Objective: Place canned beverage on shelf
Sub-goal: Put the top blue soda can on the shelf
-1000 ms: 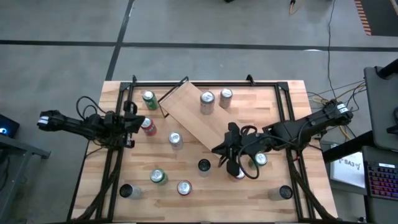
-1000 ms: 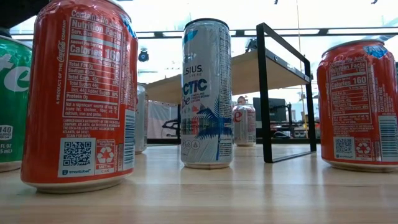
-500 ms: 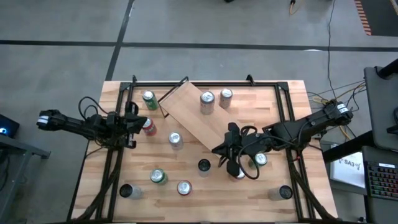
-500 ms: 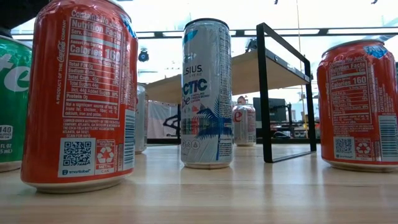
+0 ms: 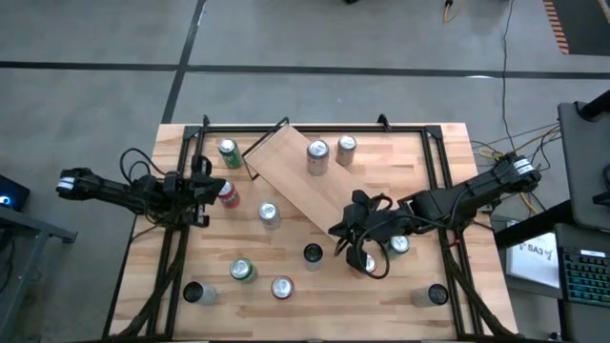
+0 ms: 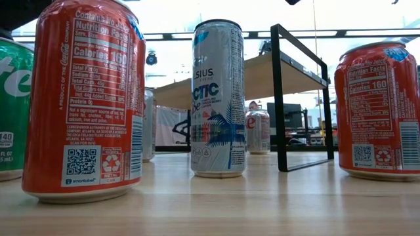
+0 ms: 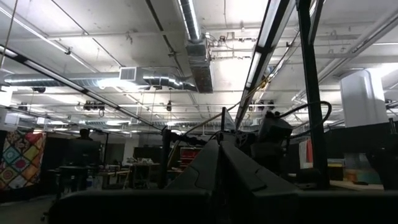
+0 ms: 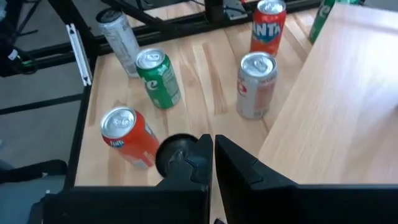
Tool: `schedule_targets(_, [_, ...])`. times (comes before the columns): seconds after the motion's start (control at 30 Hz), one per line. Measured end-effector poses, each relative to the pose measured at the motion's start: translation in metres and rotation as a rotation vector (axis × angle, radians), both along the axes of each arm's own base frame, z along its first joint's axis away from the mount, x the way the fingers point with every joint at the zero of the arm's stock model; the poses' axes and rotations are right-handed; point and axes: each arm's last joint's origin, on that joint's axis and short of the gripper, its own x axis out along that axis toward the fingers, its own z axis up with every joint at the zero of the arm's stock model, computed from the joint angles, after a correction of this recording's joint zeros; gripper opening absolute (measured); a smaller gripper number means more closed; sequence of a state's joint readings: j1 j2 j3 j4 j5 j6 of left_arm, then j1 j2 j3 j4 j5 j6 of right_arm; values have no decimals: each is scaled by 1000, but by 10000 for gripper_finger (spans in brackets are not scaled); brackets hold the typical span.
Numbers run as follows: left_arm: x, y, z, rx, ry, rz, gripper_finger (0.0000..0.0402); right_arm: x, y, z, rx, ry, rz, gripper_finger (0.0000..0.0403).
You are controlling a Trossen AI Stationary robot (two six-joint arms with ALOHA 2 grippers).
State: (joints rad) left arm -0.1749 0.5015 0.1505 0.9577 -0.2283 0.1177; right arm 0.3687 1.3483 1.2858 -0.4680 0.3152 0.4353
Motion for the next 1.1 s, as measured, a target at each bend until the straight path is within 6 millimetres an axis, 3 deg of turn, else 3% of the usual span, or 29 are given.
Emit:
schedule_targets(0.47, [10, -2, -7, -120, 54, -84, 0, -10, -11, -7, 83, 178, -140, 9])
schedule_targets(0.87, [24, -5, -19, -214, 144, -148, 0, -24, -20, 17, 31, 301, -165, 9])
schedule_targets(1.1, [31, -6, -24, -245, 171, -163, 0, -27, -21, 18, 0, 328, -148, 9])
